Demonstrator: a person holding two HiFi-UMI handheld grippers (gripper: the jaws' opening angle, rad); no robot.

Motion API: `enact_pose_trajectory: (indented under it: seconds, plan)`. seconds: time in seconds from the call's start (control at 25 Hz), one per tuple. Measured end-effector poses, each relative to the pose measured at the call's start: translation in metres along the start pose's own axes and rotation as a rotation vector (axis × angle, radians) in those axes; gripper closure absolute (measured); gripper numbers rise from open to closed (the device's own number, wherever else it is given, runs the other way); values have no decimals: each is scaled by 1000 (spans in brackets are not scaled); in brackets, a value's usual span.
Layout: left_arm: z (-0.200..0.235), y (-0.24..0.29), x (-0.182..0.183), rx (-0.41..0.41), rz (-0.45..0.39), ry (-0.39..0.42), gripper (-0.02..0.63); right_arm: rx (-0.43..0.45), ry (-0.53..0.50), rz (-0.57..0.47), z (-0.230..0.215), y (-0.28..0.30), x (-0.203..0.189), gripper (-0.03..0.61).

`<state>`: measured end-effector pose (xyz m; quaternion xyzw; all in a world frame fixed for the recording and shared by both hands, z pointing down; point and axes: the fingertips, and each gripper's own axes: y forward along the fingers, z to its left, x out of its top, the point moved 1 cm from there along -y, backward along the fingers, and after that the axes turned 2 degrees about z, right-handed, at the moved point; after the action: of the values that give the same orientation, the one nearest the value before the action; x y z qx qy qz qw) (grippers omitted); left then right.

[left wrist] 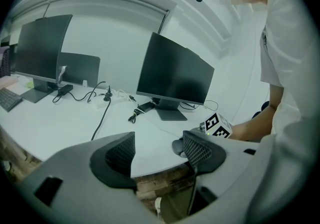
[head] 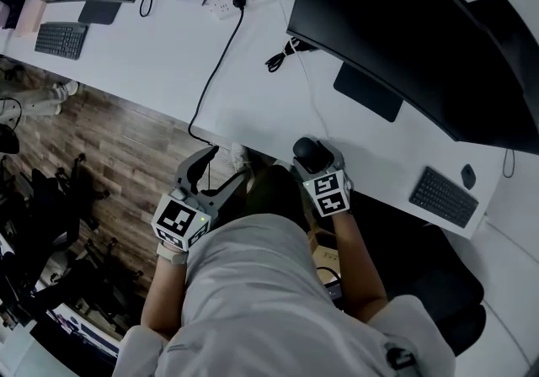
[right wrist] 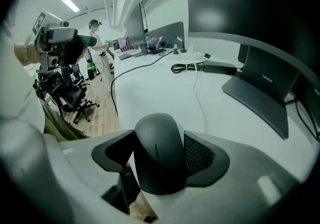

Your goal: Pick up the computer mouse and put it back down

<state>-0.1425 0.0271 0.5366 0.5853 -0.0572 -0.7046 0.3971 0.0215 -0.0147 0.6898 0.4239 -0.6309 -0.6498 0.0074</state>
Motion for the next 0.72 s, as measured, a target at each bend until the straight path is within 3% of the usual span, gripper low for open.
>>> enact_pose_trajectory:
  seconds: [0.72]
  plan:
    - [11,-3,16,-17,-15,24,333,-45,26,-21,-6,-5,17,278]
